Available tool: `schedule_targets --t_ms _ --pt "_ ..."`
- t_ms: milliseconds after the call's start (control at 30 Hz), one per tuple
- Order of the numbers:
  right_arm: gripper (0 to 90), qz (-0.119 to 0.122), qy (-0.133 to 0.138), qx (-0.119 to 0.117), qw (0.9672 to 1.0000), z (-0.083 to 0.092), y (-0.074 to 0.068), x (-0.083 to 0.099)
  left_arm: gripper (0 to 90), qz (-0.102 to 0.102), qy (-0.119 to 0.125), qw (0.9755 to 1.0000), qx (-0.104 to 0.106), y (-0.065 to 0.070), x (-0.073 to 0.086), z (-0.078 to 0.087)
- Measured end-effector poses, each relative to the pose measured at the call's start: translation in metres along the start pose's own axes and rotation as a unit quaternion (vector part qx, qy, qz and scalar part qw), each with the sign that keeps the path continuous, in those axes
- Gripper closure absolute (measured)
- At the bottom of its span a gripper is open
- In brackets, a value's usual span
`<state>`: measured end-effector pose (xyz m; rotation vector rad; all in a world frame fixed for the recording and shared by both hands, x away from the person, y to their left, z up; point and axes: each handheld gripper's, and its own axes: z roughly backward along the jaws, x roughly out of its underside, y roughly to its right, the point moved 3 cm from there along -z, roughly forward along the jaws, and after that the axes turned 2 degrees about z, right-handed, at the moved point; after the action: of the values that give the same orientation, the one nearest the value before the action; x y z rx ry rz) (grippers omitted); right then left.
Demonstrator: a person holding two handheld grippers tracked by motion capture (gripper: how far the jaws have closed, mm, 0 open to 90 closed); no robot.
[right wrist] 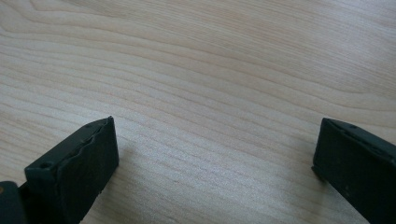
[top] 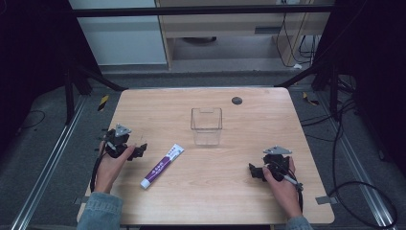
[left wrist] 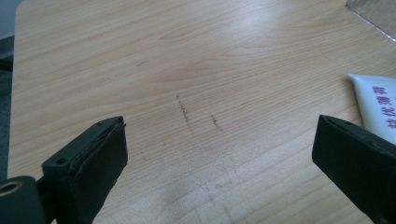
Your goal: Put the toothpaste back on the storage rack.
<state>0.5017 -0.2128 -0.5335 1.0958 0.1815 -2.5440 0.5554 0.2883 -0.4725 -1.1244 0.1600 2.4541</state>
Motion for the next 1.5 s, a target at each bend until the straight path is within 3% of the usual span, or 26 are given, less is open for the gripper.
schedule_targets --t_ms 233,367,667,933,1167,1333,1500 --pt "0.3 0.0 0.0 0.0 1.0 0.0 0.0 0.0 3.3 -0.01 -0.014 0.9998 0.009 0.01 -0.008 0.016" --pt "0.3 0.001 0.0 0.0 1.0 0.0 0.0 0.0 3.4 -0.029 -0.031 0.9991 0.001 0.017 -0.015 0.024" --pt "0.3 0.001 0.0 0.0 1.0 0.0 0.0 0.0 3.9 -0.067 -0.048 0.9964 0.015 0.043 -0.017 0.039" --pt "0.3 0.002 0.0 0.001 1.0 0.0 0.0 0.0 5.8 -0.069 -0.059 0.995 0.04 0.053 -0.018 0.05" --pt "0.3 0.0 0.0 -0.001 1.0 0.0 0.0 0.0 6.8 -0.079 -0.083 0.9918 0.057 0.067 -0.021 0.047" --pt "0.3 0.001 -0.001 -0.001 1.0 0.0 0.0 0.0 7.0 -0.069 -0.085 0.9916 0.069 0.074 -0.024 0.046" --pt "0.3 0.004 0.0 -0.002 1.0 0.0 0.001 0.0 7.9 -0.074 -0.106 0.9878 0.087 0.083 -0.024 0.039"
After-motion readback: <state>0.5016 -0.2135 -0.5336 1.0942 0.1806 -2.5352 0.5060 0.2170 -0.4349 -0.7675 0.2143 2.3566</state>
